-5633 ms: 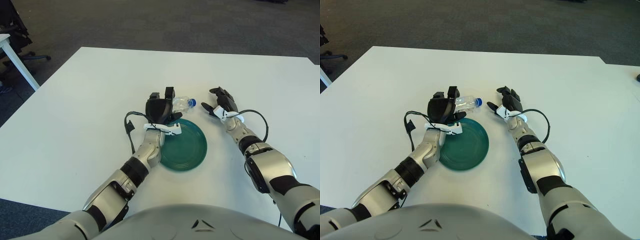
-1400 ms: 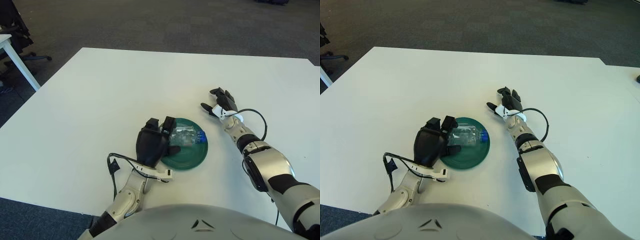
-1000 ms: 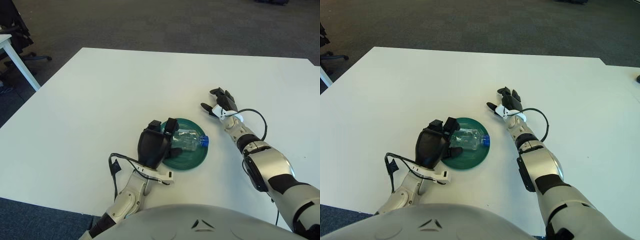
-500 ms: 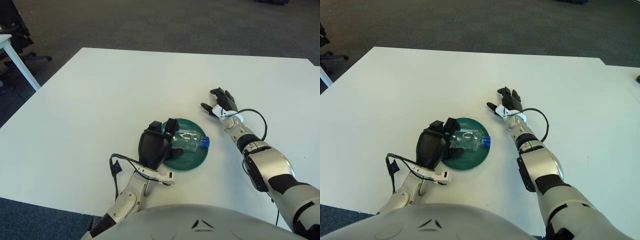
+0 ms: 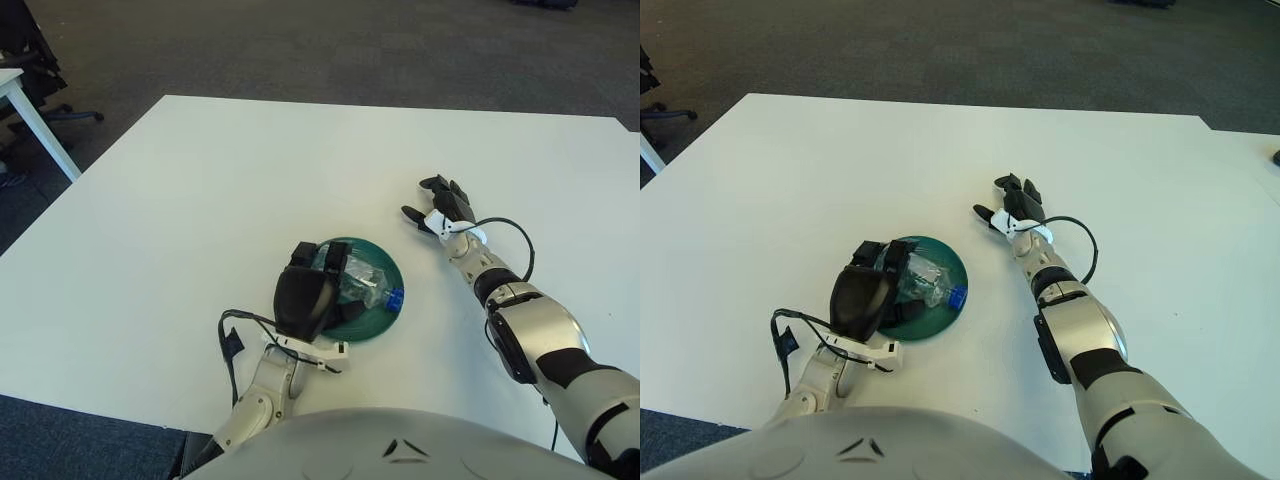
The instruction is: Put the bottle into the plate.
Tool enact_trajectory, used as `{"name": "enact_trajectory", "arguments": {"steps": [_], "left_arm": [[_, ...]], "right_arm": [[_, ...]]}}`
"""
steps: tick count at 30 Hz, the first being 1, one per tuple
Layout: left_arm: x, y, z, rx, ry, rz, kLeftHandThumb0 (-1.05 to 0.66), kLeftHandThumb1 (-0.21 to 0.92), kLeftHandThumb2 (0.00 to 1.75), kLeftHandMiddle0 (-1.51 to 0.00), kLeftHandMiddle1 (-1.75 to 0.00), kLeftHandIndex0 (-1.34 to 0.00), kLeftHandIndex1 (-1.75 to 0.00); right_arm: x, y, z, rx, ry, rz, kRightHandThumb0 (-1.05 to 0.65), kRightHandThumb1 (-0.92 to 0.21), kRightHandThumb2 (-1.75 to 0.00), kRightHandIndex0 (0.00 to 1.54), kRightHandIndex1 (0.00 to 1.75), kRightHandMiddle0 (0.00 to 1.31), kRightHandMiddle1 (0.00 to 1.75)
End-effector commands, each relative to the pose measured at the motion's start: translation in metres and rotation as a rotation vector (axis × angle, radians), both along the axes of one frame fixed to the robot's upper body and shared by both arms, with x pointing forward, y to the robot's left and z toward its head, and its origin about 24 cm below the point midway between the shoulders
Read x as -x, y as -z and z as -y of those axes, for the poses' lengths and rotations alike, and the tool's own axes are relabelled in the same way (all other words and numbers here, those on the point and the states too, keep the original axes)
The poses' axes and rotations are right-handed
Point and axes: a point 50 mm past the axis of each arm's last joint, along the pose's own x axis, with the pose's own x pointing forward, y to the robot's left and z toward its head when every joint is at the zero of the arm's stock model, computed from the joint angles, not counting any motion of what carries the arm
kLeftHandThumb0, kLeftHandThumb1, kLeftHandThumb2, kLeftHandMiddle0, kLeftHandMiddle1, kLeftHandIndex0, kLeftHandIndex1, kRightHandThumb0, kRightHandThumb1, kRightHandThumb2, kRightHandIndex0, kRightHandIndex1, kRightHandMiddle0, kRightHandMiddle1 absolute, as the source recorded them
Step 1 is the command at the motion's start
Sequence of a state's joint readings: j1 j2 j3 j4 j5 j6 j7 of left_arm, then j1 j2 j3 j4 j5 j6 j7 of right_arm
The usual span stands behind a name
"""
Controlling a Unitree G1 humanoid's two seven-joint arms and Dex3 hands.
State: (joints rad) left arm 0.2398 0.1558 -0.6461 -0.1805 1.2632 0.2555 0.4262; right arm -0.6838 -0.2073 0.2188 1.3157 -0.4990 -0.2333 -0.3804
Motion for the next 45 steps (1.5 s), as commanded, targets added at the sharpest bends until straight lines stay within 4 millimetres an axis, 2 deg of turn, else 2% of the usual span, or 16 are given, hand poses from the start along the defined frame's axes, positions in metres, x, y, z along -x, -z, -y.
{"name": "enact_trajectory", "arguments": {"steps": [1,8,14,17,18,20,25,27,29,33,36,39,42,45], "left_arm": [[-0.003,-0.002,-0.002,-0.016,0.003,0.055,-1.05,0.92,0.96,-0.18,-0.01,0.0,-0.14],[-0.007,0.0,-0.009,0.001,0.0,0.076,-1.05,0.92,0.94,-0.13,0.0,0.0,-0.08],[-0.021,-0.008,-0.023,0.082,-0.026,0.164,-1.05,0.92,0.87,-0.16,-0.02,-0.04,-0.12],[-0.03,-0.016,-0.029,0.157,-0.038,0.211,-0.99,0.92,0.73,-0.32,-0.02,-0.02,-0.59],[-0.033,-0.017,-0.032,0.197,-0.046,0.216,-0.99,0.92,0.72,-0.33,-0.02,-0.02,-0.64],[-0.043,-0.022,-0.038,0.305,-0.063,0.214,-0.91,0.92,0.59,-0.49,-0.08,-0.12,-0.82],[-0.059,-0.036,-0.045,0.445,-0.045,0.211,-0.78,0.92,0.42,-0.69,-0.19,-0.32,-1.01],[-0.065,-0.042,-0.048,0.487,-0.024,0.222,-0.75,0.92,0.39,-0.72,-0.24,-0.36,-1.04],[-0.069,-0.045,-0.05,0.515,-0.004,0.23,-0.71,0.92,0.38,-0.68,-0.43,-0.41,-1.06],[-0.075,-0.049,-0.054,0.592,0.06,0.221,-0.63,0.92,0.38,-0.63,-0.66,-0.49,-1.07],[-0.077,-0.047,-0.058,0.701,0.126,0.162,-0.6,0.92,0.4,-0.61,-0.71,-0.51,-1.05],[-0.088,-0.034,-0.073,0.837,0.188,0.074,-0.59,0.92,0.43,-0.61,-0.72,-0.51,-1.02],[-0.097,-0.02,-0.085,0.958,0.192,0.024,-0.6,0.92,0.49,-0.62,-0.71,-0.5,-0.99],[-0.102,-0.015,-0.09,1.05,0.187,-0.003,-0.6,0.92,0.51,-0.64,-0.7,-0.49,-0.98]], "right_arm": [[0.043,0.048,0.021,0.02,0.077,-0.245,-0.78,-0.92,-0.47,0.63,0.09,0.0,0.92],[0.043,0.048,0.021,0.02,0.075,-0.247,-0.79,-0.92,-0.48,0.63,0.09,0.0,0.92],[0.042,0.048,0.02,0.022,0.072,-0.248,-0.79,-0.92,-0.48,0.63,0.08,0.0,0.91],[0.043,0.049,0.019,0.02,0.072,-0.248,-0.79,-0.92,-0.47,0.63,0.08,0.0,0.91],[0.043,0.049,0.019,0.018,0.073,-0.248,-0.79,-0.92,-0.47,0.63,0.08,0.0,0.91],[0.043,0.049,0.018,0.014,0.074,-0.249,-0.78,-0.92,-0.47,0.63,0.09,0.0,0.9],[0.044,0.05,0.016,0.008,0.071,-0.255,-0.78,-0.92,-0.46,0.63,0.09,0.0,0.9],[0.044,0.051,0.014,0.006,0.069,-0.257,-0.77,-0.92,-0.46,0.63,0.09,0.0,0.9],[0.044,0.051,0.013,0.003,0.067,-0.258,-0.77,-0.92,-0.45,0.63,0.09,0.0,0.9],[0.045,0.052,0.009,-0.004,0.06,-0.258,-0.77,-0.92,-0.45,0.63,0.09,0.0,0.91],[0.045,0.053,0.007,-0.006,0.054,-0.26,-0.77,-0.92,-0.46,0.63,0.09,0.0,0.91],[0.044,0.053,0.002,-0.013,0.047,-0.257,-0.77,-0.92,-0.46,0.64,0.09,0.0,0.92],[0.043,0.052,-0.004,-0.029,0.043,-0.242,-0.76,-0.92,-0.47,0.65,0.1,0.0,0.92],[0.04,0.049,-0.011,-0.049,0.037,-0.21,-0.77,-0.92,-0.5,0.65,0.1,0.01,0.93]]}}
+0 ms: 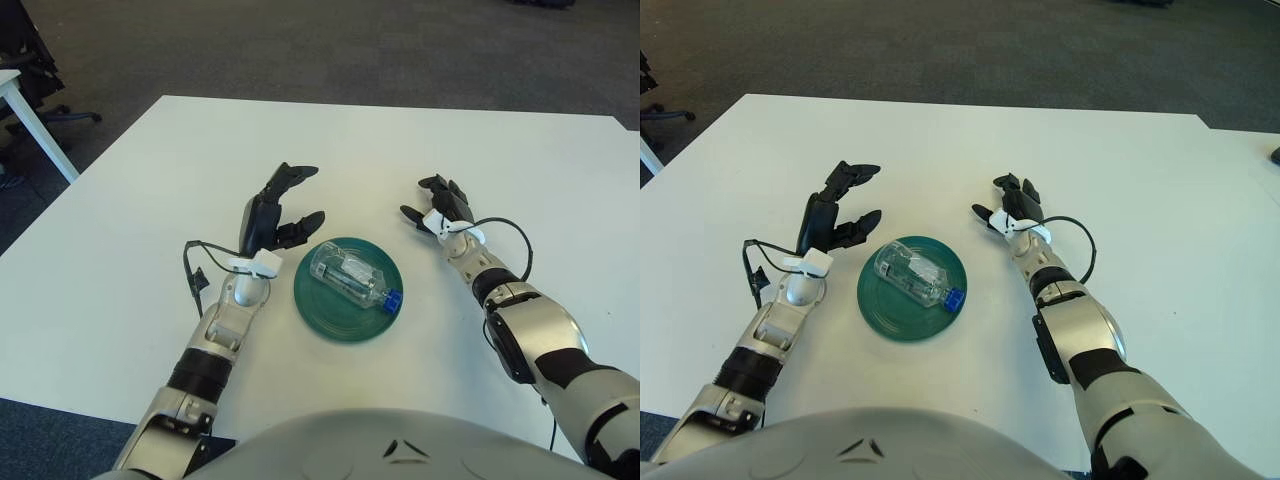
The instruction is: Put the bottle into the plate.
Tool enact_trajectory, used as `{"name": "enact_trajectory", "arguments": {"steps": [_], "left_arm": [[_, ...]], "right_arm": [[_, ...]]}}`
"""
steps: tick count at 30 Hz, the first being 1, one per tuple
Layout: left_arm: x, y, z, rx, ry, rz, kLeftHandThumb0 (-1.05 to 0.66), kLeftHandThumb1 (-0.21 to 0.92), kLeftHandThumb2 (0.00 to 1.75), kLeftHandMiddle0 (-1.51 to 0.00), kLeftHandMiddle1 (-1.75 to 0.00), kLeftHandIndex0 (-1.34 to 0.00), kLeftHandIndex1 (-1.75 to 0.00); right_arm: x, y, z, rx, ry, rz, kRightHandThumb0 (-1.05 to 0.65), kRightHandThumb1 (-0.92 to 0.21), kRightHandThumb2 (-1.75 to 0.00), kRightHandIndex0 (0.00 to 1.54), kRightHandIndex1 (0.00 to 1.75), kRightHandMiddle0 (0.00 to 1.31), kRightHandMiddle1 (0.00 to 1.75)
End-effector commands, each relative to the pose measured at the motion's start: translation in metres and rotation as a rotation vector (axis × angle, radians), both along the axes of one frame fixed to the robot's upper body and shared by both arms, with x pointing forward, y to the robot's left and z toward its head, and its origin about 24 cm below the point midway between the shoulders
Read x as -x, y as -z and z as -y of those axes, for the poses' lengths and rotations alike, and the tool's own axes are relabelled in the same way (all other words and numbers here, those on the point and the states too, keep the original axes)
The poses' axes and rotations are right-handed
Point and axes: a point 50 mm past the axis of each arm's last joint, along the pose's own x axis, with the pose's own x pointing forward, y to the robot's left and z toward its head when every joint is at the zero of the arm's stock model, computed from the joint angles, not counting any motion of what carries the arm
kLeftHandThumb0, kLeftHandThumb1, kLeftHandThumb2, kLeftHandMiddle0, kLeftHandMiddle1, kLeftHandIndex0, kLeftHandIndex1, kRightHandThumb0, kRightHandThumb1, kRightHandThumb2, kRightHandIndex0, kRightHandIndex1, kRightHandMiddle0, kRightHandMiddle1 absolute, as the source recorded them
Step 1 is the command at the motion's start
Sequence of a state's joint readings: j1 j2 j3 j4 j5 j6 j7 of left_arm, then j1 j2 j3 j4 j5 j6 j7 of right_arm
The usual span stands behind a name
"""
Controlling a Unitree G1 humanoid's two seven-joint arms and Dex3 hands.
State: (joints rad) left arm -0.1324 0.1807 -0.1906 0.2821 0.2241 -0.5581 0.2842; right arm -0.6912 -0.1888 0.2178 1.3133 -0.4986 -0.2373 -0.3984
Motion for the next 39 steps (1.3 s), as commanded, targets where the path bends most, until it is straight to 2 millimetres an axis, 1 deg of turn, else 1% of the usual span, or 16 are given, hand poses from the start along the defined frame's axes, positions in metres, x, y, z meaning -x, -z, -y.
{"name": "enact_trajectory", "arguments": {"steps": [1,4,9,18,20,22,24,28,31,39], "left_arm": [[-0.013,0.01,-0.019,0.148,0.009,-0.046,-0.6,0.92,0.52,-0.64,-0.7,-0.49,-0.98],[-0.02,0.017,-0.027,0.209,0.019,-0.093,-0.57,0.92,0.51,-0.66,-0.69,-0.5,-0.98],[-0.028,0.031,-0.039,0.28,0.032,-0.178,-0.51,0.9,0.53,-0.7,-0.66,-0.51,-1.0],[-0.033,0.049,-0.045,0.374,0.062,-0.292,-0.44,0.81,0.67,-0.76,-0.59,-0.53,-1.01],[-0.033,0.053,-0.045,0.388,0.064,-0.312,-0.44,0.8,0.68,-0.76,-0.59,-0.54,-1.01],[-0.034,0.057,-0.044,0.398,0.057,-0.341,-0.43,0.78,0.7,-0.77,-0.6,-0.54,-1.01],[-0.035,0.062,-0.044,0.406,0.041,-0.377,-0.42,0.76,0.73,-0.77,-0.61,-0.55,-1.0],[-0.035,0.07,-0.046,0.412,0.014,-0.423,-0.41,0.74,0.77,-0.76,-0.62,-0.55,-0.99],[-0.033,0.076,-0.047,0.417,0.0,-0.446,-0.41,0.74,0.79,-0.75,-0.62,-0.54,-0.99],[-0.03,0.082,-0.048,0.417,-0.028,-0.477,-0.42,0.74,0.82,-0.74,-0.63,-0.54,-0.99]], "right_arm": [[0.041,0.051,-0.004,-0.037,0.039,-0.228,-0.77,-0.92,-0.5,0.65,0.1,0.01,0.93],[0.038,0.046,-0.009,-0.061,0.037,-0.198,-0.77,-0.92,-0.51,0.65,0.1,0.01,0.93],[0.04,0.048,-0.005,-0.092,0.045,-0.201,-0.77,-0.92,-0.51,0.66,0.1,0.01,0.92],[0.044,0.05,-0.004,-0.134,0.055,-0.187,-0.77,-0.92,-0.51,0.65,0.1,0.01,0.92],[0.044,0.05,-0.004,-0.145,0.057,-0.183,-0.78,-0.92,-0.51,0.65,0.1,0.01,0.92],[0.042,0.048,-0.01,-0.167,0.053,-0.161,-0.78,-0.92,-0.51,0.65,0.1,0.01,0.93],[0.04,0.045,-0.014,-0.202,0.058,-0.145,-0.77,-0.92,-0.51,0.65,0.1,0.01,0.93],[0.042,0.048,-0.01,-0.297,0.095,-0.167,-0.76,-0.92,-0.51,0.65,0.1,0.02,0.93],[0.043,0.047,-0.009,-0.377,0.107,-0.149,-0.74,-0.92,-0.5,0.66,0.1,0.03,0.94],[0.042,0.042,-0.011,-0.541,0.109,-0.097,-0.73,-0.92,-0.5,0.69,0.12,0.04,0.94]]}}
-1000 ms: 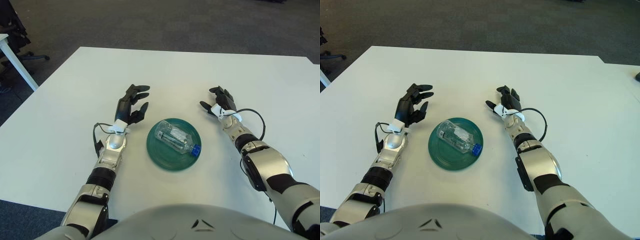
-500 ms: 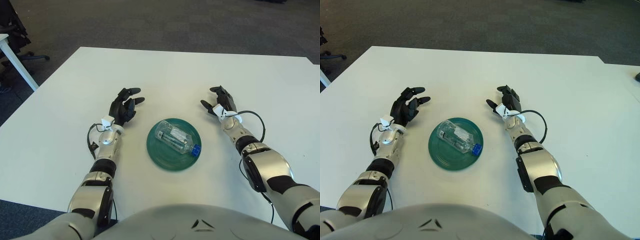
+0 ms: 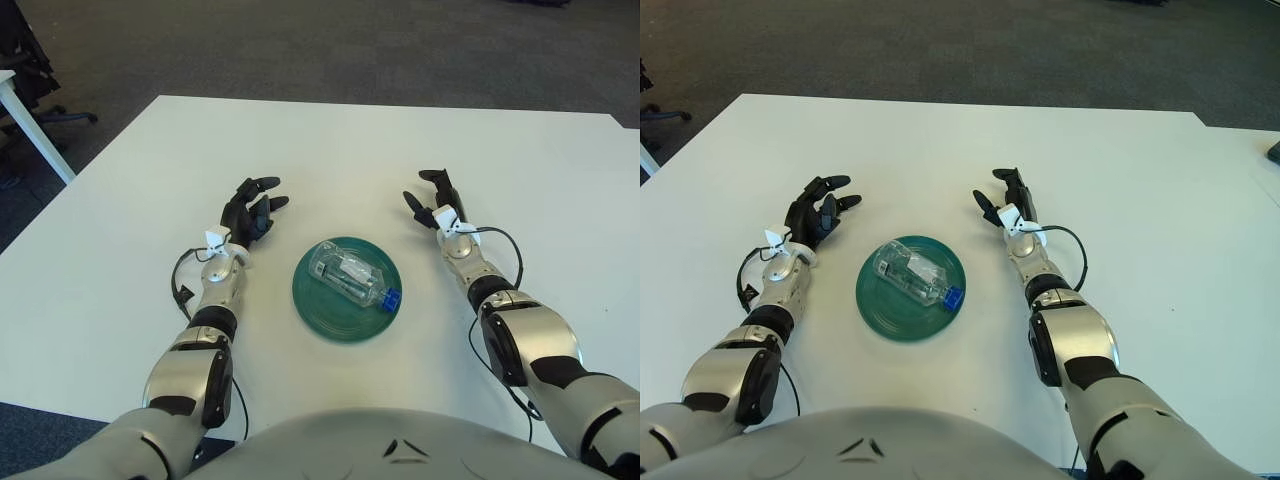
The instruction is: Put the bottle into the plate.
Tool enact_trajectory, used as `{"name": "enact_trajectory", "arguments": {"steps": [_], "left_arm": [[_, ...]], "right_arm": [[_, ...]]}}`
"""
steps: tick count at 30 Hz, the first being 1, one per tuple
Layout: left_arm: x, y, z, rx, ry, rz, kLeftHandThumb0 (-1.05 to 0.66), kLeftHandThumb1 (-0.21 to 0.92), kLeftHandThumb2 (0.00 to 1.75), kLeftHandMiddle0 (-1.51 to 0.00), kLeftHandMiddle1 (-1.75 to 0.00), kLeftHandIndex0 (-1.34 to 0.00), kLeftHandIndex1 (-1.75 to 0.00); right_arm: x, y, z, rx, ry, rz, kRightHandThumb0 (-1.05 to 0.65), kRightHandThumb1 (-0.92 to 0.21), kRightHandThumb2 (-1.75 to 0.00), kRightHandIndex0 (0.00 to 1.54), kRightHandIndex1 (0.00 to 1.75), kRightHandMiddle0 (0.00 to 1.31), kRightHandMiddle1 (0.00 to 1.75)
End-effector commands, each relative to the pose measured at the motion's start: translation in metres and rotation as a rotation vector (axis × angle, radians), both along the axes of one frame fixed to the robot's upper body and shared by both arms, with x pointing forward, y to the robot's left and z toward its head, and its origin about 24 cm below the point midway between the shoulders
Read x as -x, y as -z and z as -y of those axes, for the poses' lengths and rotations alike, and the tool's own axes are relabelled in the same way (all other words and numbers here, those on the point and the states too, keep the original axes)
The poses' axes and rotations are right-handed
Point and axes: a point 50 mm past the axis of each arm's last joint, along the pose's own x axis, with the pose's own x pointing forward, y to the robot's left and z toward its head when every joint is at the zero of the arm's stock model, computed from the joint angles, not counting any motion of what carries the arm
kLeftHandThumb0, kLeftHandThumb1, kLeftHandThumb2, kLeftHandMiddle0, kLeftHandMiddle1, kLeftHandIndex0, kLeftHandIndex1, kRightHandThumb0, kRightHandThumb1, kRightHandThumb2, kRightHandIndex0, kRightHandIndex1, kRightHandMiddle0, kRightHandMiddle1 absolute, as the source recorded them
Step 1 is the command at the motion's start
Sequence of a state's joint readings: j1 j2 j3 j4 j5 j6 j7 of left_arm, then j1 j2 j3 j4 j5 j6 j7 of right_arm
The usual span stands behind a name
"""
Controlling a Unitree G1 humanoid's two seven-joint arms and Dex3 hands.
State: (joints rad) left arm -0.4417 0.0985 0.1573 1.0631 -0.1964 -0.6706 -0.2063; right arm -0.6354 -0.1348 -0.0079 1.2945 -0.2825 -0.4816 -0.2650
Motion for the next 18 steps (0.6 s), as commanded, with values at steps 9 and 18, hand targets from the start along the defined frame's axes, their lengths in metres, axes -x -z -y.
{"name": "enact_trajectory", "arguments": {"steps": [9,18], "left_arm": [[0.012,0.016,0.002,0.001,-0.042,-0.072,-0.43,0.76,0.82,-0.74,-0.64,-0.54,-0.99],[0.015,0.013,-0.001,0.006,-0.034,-0.039,-0.46,0.81,0.72,-0.74,-0.67,-0.52,-0.99]], "right_arm": [[0.03,0.031,-0.009,-0.264,0.017,-0.072,-0.69,-0.92,-0.48,0.69,0.12,0.05,0.94],[0.035,0.025,-0.016,-0.438,-0.004,0.038,-0.56,-0.91,-0.41,0.76,0.16,0.03,0.97]]}}
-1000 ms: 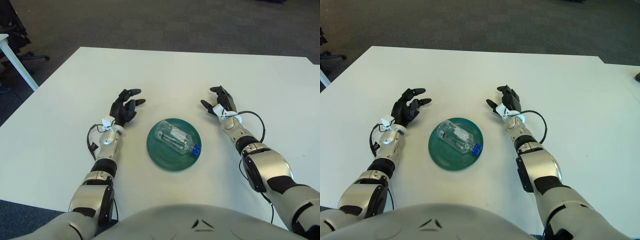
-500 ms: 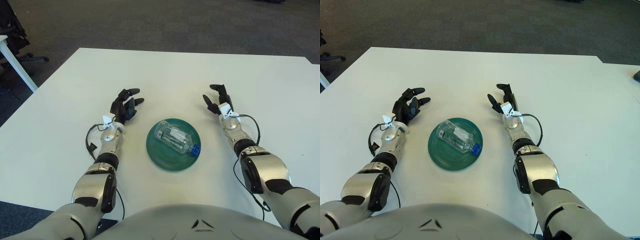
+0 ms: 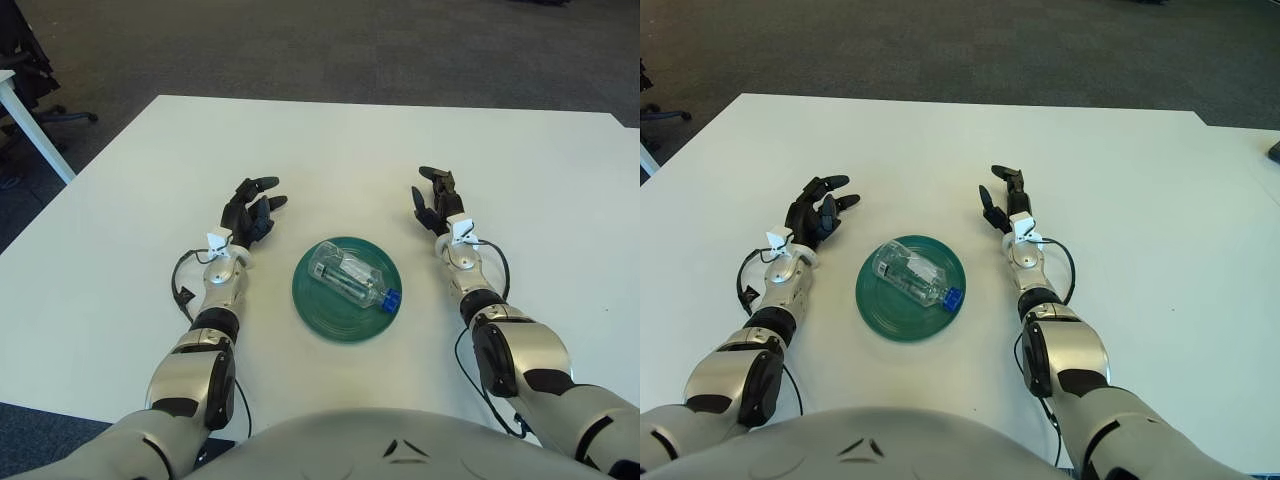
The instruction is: Put the bottle into the plate.
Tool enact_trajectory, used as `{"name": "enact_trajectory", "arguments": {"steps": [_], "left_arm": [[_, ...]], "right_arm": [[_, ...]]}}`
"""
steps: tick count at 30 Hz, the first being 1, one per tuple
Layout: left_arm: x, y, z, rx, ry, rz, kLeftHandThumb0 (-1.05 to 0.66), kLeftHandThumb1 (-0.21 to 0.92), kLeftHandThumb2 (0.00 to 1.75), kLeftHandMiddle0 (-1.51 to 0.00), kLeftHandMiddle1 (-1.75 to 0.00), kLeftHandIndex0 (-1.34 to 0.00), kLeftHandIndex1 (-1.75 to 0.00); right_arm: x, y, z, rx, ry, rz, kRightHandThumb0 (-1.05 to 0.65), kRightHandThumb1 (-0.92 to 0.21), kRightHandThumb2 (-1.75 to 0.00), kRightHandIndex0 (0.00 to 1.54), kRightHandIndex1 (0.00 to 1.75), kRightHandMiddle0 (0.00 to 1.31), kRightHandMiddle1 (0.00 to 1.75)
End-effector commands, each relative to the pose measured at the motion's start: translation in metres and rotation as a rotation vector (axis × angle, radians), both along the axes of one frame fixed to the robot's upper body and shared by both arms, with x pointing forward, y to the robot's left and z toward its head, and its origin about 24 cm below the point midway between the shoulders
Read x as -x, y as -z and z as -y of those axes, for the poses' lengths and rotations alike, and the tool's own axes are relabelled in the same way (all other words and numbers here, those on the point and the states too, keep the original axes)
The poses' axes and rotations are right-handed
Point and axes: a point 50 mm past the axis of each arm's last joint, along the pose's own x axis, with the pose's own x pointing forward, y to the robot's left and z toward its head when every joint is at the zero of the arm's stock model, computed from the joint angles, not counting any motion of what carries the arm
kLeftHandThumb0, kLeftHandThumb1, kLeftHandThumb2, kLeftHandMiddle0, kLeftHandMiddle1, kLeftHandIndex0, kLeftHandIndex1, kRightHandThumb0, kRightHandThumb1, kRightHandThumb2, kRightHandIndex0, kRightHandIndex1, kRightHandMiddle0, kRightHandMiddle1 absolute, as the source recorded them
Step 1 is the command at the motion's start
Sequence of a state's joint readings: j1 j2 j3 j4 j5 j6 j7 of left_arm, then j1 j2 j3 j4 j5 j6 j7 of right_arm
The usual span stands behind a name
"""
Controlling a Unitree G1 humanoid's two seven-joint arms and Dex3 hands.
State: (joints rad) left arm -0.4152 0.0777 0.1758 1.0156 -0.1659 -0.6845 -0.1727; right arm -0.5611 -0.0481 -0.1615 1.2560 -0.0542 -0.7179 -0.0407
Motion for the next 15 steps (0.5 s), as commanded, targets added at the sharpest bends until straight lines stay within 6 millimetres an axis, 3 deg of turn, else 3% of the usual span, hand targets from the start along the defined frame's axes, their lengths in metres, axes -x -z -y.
{"name": "enact_trajectory", "arguments": {"steps": [1,4,7,15], "left_arm": [[0.012,0.015,-0.003,0.009,-0.002,-0.067,-0.46,0.82,0.71,-0.74,-0.68,-0.52,-0.99],[0.014,0.013,-0.006,0.007,-0.005,-0.042,-0.46,0.81,0.71,-0.74,-0.68,-0.53,-0.99],[0.019,0.009,-0.008,0.015,-0.01,-0.007,-0.45,0.78,0.73,-0.75,-0.7,-0.54,-0.99],[0.025,0.007,-0.008,0.031,-0.019,0.009,-0.44,0.74,0.76,-0.75,-0.73,-0.56,-1.0]], "right_arm": [[0.021,0.026,-0.004,-0.058,-0.004,-0.108,-0.55,-0.91,-0.41,0.76,0.17,0.03,0.98],[0.024,0.023,-0.007,-0.13,-0.019,-0.045,-0.53,-0.9,-0.41,0.75,0.19,0.04,1.0],[0.027,0.019,-0.007,-0.197,-0.006,0.024,-0.47,-0.83,-0.51,0.69,0.35,0.07,1.0],[0.031,0.018,-0.001,-0.248,0.021,0.064,-0.49,-0.83,-0.52,0.6,0.55,0.09,0.99]]}}
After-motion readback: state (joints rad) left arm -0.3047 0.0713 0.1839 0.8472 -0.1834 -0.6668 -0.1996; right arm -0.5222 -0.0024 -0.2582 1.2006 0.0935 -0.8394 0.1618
